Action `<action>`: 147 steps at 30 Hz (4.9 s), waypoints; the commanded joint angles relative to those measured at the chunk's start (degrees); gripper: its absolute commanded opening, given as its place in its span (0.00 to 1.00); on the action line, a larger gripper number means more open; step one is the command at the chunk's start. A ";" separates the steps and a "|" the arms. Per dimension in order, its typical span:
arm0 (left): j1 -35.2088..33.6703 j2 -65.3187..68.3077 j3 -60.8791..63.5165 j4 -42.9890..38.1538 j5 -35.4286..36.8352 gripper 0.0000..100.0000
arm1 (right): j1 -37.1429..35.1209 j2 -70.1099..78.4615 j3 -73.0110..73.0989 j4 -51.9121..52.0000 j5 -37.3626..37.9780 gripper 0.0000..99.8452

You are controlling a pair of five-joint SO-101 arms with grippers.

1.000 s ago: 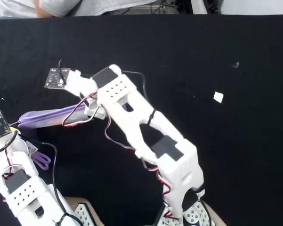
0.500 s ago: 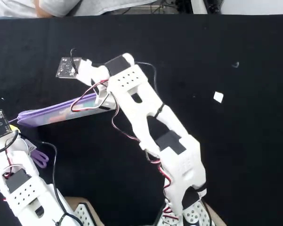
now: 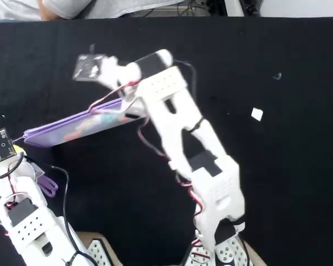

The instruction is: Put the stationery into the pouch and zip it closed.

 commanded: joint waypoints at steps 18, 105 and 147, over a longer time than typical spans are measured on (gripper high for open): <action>0.04 -0.26 -8.92 14.95 0.44 0.03 | 21.63 -2.33 -8.92 7.91 2.99 0.01; 9.54 -0.35 -42.24 58.46 27.16 0.03 | -35.34 -11.56 23.25 -27.78 -12.48 0.24; -4.09 -0.35 -12.97 29.19 19.69 0.03 | -21.71 -7.96 0.57 -12.04 -10.55 0.01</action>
